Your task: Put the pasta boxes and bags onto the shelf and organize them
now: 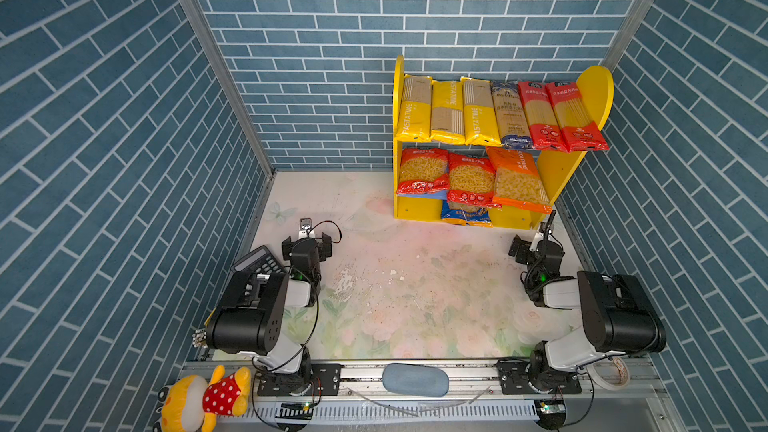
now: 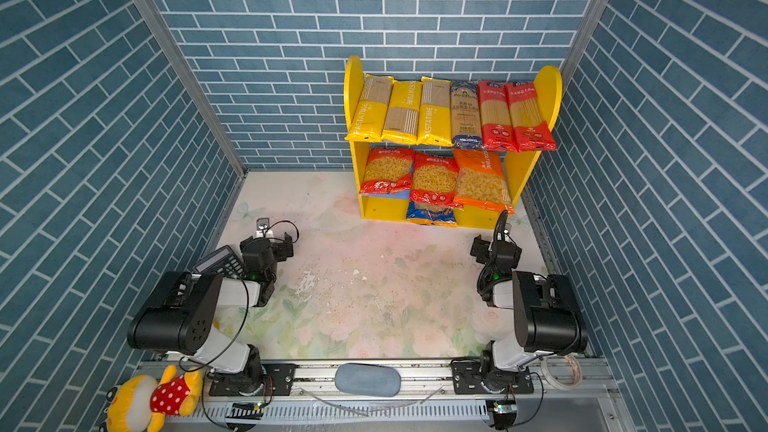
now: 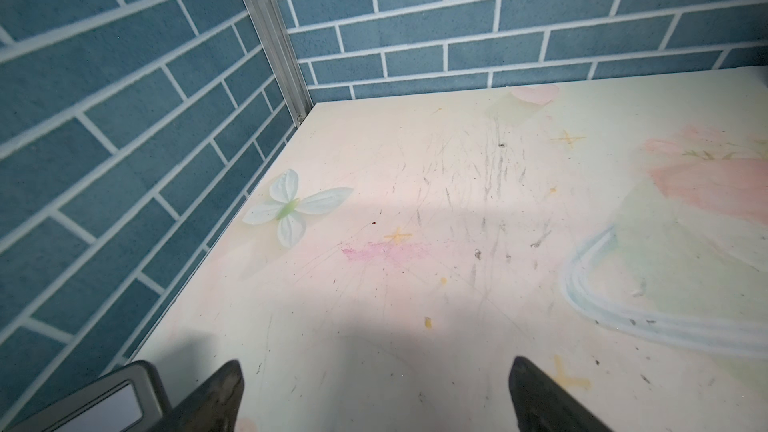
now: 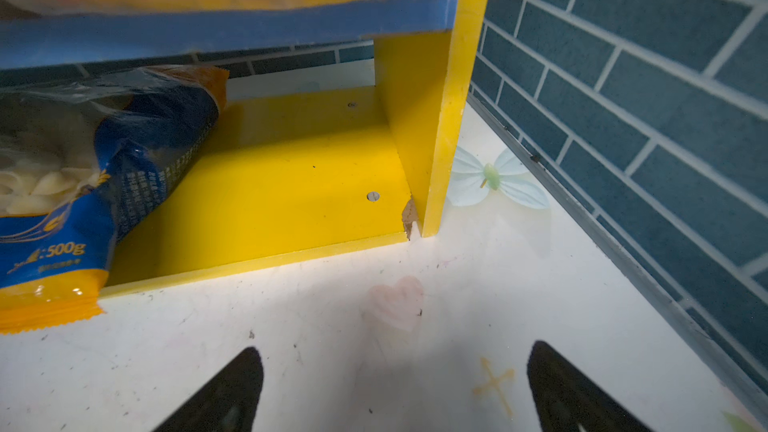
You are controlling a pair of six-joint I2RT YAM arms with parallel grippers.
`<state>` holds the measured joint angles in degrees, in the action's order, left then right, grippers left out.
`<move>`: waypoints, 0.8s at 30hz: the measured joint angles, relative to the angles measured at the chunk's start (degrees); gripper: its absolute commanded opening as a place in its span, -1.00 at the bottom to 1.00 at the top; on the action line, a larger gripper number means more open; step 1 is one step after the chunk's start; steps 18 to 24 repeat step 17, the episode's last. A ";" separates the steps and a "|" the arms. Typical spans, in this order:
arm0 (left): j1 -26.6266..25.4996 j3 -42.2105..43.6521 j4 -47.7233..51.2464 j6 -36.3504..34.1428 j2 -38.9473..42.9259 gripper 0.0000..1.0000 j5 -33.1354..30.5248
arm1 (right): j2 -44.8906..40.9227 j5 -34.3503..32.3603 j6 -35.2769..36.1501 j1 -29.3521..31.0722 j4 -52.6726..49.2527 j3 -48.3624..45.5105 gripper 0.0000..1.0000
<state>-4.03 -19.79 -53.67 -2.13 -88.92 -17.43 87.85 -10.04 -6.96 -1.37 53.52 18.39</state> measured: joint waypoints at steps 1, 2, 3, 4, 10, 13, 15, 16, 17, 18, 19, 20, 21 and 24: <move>0.00 0.00 0.02 0.00 0.00 0.99 0.00 | 0.00 0.00 0.00 0.04 0.09 0.00 0.98; 0.00 0.00 0.02 0.02 0.00 0.99 0.00 | 0.00 -0.02 0.00 0.04 0.13 0.00 0.98; 0.00 0.00 0.02 0.02 0.00 0.99 0.00 | 0.02 -0.04 0.00 0.09 0.15 0.00 0.99; 0.00 0.00 0.02 0.00 0.00 0.99 0.00 | 0.00 -0.11 0.00 0.11 0.26 0.00 0.98; 0.00 0.00 0.02 0.02 0.00 0.99 0.00 | 0.00 -0.33 0.00 0.13 0.98 -0.02 0.99; 0.00 0.00 0.02 0.02 0.00 0.99 0.00 | 0.09 -1.68 0.55 1.14 0.98 0.00 0.98; 0.00 0.00 0.02 0.02 0.00 0.99 0.02 | 0.22 -2.47 1.29 2.23 0.96 0.00 0.98; 0.00 0.00 0.02 0.02 0.00 1.00 0.02 | 0.26 -2.75 1.44 2.67 0.96 0.00 0.98; 0.00 0.00 0.02 0.02 0.00 0.99 0.04 | 0.28 -3.10 1.46 2.93 0.96 0.00 0.98; 0.00 0.00 0.02 0.02 0.00 0.99 0.04 | 0.28 -3.10 1.46 2.93 0.96 0.00 0.98; 0.00 0.00 0.02 0.02 0.00 0.99 0.04 | 0.28 -3.10 1.46 2.93 0.96 0.00 0.98; 0.00 0.00 0.02 0.02 0.00 0.99 0.04 | 0.28 -3.10 1.46 2.93 0.96 0.00 0.98; 0.00 0.00 0.02 0.02 0.00 0.99 0.04 | 0.28 -3.10 1.46 2.93 0.96 0.00 0.98; 0.00 0.00 0.02 0.02 0.00 0.99 0.04 | 0.28 -3.10 1.46 2.93 0.96 0.00 0.98</move>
